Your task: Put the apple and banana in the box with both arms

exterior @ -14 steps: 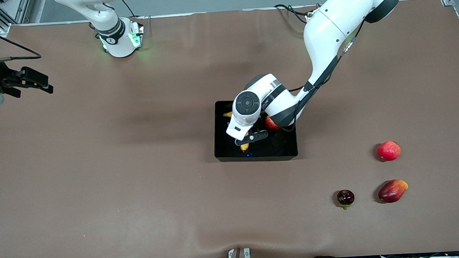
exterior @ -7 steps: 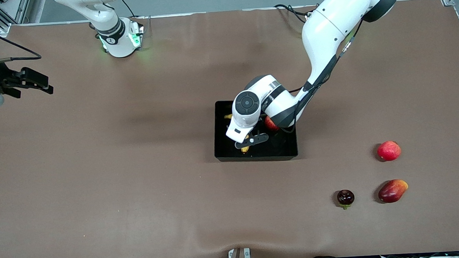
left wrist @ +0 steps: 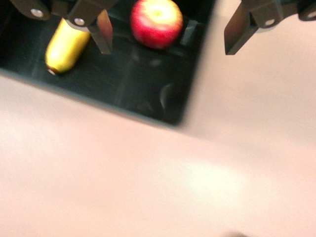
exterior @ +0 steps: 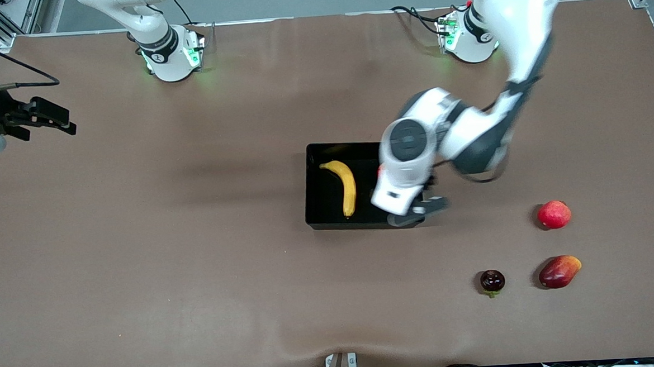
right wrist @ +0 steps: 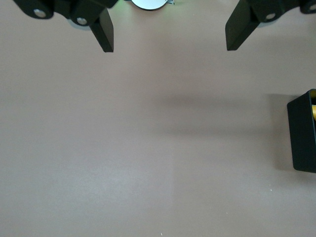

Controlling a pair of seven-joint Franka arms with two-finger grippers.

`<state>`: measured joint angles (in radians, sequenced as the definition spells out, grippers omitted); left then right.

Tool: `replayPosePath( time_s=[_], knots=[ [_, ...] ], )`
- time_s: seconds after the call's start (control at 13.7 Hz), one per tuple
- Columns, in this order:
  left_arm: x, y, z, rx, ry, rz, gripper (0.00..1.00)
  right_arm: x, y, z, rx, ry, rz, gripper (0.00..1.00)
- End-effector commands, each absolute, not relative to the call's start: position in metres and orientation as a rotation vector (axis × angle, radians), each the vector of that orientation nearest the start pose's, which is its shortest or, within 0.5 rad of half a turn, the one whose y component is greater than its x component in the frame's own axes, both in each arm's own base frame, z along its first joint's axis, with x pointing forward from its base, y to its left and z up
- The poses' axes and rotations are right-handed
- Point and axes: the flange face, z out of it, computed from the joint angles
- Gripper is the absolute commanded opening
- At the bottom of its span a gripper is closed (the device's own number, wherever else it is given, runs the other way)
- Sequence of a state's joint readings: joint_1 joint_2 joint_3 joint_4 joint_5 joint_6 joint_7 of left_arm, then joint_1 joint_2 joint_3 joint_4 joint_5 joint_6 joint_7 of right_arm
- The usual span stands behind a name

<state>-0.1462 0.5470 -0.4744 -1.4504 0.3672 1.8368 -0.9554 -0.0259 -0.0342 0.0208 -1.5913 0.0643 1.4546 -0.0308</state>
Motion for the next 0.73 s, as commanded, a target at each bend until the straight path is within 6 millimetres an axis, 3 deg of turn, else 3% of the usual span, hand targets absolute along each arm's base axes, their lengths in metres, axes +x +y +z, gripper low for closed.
replayPosePath(
  time_s=[0.0,0.29,0.51,0.66],
  knots=[
    [0.605,-0.268,0.449,-2.916,-0.471,-0.037,1.0,0.532,0.006,0.626,-3.07,-0.056,0.137,1.0],
    [0.615,-0.181,0.515,-2.917,-0.335,-0.091,1.0,0.533,0.006,0.625,-3.07,-0.055,0.137,1.0],
    [0.608,-0.135,0.545,-2.873,-0.26,-0.065,1.0,0.533,0.006,0.625,-3.07,-0.055,0.137,1.0],
    [0.604,-0.092,0.563,-2.873,-0.238,-0.026,1.0,0.533,0.006,0.625,-3.07,-0.055,0.135,1.0]
  ],
)
